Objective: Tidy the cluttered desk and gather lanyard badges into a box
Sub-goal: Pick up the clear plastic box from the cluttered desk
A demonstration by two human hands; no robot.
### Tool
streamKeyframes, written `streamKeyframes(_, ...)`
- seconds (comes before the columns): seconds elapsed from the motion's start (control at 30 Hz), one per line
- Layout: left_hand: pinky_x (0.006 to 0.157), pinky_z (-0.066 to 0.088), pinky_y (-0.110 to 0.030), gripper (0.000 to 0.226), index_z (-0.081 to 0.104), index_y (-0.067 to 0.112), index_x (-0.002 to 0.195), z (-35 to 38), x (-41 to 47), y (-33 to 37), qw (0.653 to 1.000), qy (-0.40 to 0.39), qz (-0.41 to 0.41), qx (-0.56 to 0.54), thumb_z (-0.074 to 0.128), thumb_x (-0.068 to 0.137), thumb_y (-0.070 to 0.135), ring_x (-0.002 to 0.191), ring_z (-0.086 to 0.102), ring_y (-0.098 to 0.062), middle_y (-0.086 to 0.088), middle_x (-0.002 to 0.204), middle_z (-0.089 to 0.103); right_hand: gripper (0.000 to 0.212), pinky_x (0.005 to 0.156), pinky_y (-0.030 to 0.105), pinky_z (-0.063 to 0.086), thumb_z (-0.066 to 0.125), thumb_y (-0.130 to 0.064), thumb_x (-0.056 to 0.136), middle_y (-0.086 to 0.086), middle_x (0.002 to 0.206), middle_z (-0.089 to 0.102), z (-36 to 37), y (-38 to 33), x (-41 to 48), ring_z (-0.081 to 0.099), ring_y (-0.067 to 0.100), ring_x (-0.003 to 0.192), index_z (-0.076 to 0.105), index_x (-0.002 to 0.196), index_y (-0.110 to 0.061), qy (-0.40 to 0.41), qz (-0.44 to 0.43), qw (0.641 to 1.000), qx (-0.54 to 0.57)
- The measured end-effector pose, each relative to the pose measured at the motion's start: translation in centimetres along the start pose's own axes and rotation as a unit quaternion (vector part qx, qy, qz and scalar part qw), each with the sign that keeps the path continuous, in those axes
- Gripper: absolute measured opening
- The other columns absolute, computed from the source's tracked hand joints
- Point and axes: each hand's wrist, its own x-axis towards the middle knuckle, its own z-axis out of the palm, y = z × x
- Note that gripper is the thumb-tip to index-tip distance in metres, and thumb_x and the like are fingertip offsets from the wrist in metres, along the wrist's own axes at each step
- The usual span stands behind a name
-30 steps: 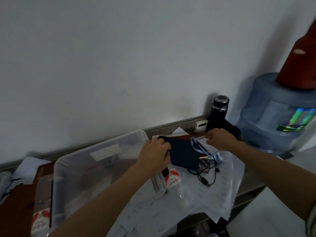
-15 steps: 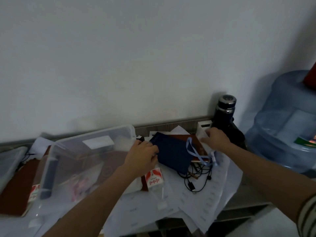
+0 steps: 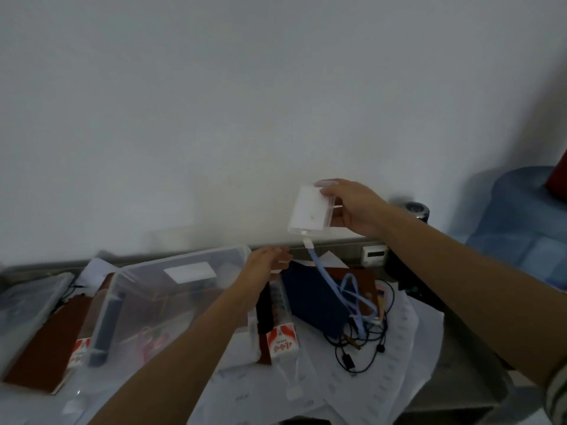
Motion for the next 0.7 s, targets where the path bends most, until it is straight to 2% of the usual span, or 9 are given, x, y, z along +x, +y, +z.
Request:
streamKeyframes(0.13, 0.094, 0.047, -0.041, 0.047, 0.072, 0.015, 0.099, -0.6, -1.0, 1.0, 0.988, -0.037, -0.050, -0.145, 0.029, 0.104, 0.035, 0.104, 0.062, -0.025, -0.006, 0.107, 0.071, 0.021, 0.062, 0.032, 0.058, 0.054, -0.009, 0.094, 0.009, 0.104, 0.065, 2.5, -1.7, 0.4, 0.067, 0.025, 0.088, 0.067, 0.109, -0.013, 0.002, -0.013, 0.999, 0.049)
streamKeyframes(0.2, 0.098, 0.044, -0.044, 0.065, 0.078, 0.013, 0.082, -1.1, -1.5, 1.1, 0.982, -0.045, -0.065, -0.174, 0.022, 0.104, 0.039, 0.107, 0.062, -0.027, -0.008, 0.102, 0.073, 0.019, 0.063, 0.031, 0.058, 0.057, -0.008, 0.091, 0.010, 0.102, 0.066, 3.3, -2.0, 0.8, 0.067, 0.025, 0.086, 0.069, 0.105, -0.013, 0.013, -0.015, 0.998, 0.062)
streamKeyframes(0.27, 0.100, 0.044, -0.045, 0.076, 0.075, 0.006, 0.070, -1.7, -1.9, 1.0, 0.977, -0.066, -0.075, -0.190, 0.019, 0.103, 0.044, 0.104, 0.063, -0.031, -0.016, 0.097, 0.073, 0.018, 0.058, 0.028, 0.055, 0.062, -0.009, 0.088, 0.008, 0.096, 0.066, 3.5, -1.9, 1.1, 0.064, 0.022, 0.078, 0.069, 0.105, -0.014, 0.031, -0.009, 0.998, 0.060)
streamKeyframes(0.33, 0.098, 0.045, -0.047, 0.074, 0.066, -0.001, 0.067, -2.7, -2.4, 0.8, 0.970, -0.077, -0.085, -0.213, 0.021, 0.102, 0.046, 0.089, 0.066, -0.035, -0.023, 0.082, 0.069, 0.018, 0.052, 0.025, 0.050, 0.065, -0.009, 0.086, 0.008, 0.088, 0.064, 3.2, -1.5, 1.6, 0.060, 0.018, 0.068, 0.069, 0.103, -0.012, 0.059, 0.003, 0.997, 0.059)
streamKeyframes(0.4, 0.091, 0.047, -0.045, 0.068, 0.060, 0.002, 0.059, -4.2, -3.0, 0.8, 0.970, -0.061, -0.080, -0.223, 0.029, 0.100, 0.046, 0.071, 0.067, -0.033, -0.017, 0.058, 0.060, 0.015, 0.049, 0.024, 0.049, 0.065, -0.005, 0.085, 0.010, 0.084, 0.062, 2.6, -0.8, 2.2, 0.058, 0.017, 0.060, 0.068, 0.099, -0.008, 0.091, 0.013, 0.994, 0.067)
streamKeyframes(0.47, 0.084, 0.046, -0.042, 0.060, 0.057, 0.009, 0.050, -6.0, -3.6, 1.0, 0.971, -0.027, -0.056, -0.231, 0.041, 0.096, 0.043, 0.059, 0.064, -0.029, -0.009, 0.045, 0.049, 0.008, 0.047, 0.023, 0.049, 0.065, -0.003, 0.083, 0.012, 0.081, 0.061, 2.0, 0.0, 2.6, 0.058, 0.016, 0.053, 0.065, 0.092, -0.003, 0.115, 0.023, 0.990, 0.076)
streamKeyframes(0.57, 0.081, 0.049, -0.043, 0.044, 0.051, 0.015, 0.046, -9.6, -4.4, 2.2, 0.956, 0.019, 0.001, -0.293, 0.057, 0.085, 0.034, 0.056, 0.063, -0.025, -0.006, 0.049, 0.050, 0.011, 0.049, 0.023, 0.052, 0.065, 0.002, 0.081, 0.015, 0.087, 0.061, 1.5, 1.2, 3.0, 0.064, 0.019, 0.057, 0.062, 0.090, -0.003, 0.102, 0.043, 0.991, 0.080)
streamKeyframes(0.63, 0.077, 0.056, -0.040, 0.047, 0.054, 0.017, 0.044, -12.6, -5.0, 3.3, 0.936, 0.036, 0.035, -0.347, 0.054, 0.089, 0.032, 0.066, 0.068, -0.023, -0.005, 0.060, 0.064, 0.031, 0.055, 0.025, 0.055, 0.065, 0.006, 0.080, 0.016, 0.104, 0.059, 1.8, 1.8, 3.2, 0.066, 0.026, 0.077, 0.060, 0.107, -0.008, 0.047, 0.057, 0.995, 0.067)
streamKeyframes(0.7, 0.082, 0.055, -0.041, 0.053, 0.057, 0.018, 0.044, -15.6, -5.7, 4.4, 0.921, 0.061, 0.063, -0.381, 0.049, 0.095, 0.033, 0.083, 0.072, -0.022, -0.006, 0.081, 0.073, 0.052, 0.061, 0.028, 0.057, 0.064, 0.008, 0.079, 0.011, 0.116, 0.051, 2.8, 2.4, 3.4, 0.062, 0.029, 0.097, 0.056, 0.125, -0.017, -0.019, 0.065, 0.997, 0.025)
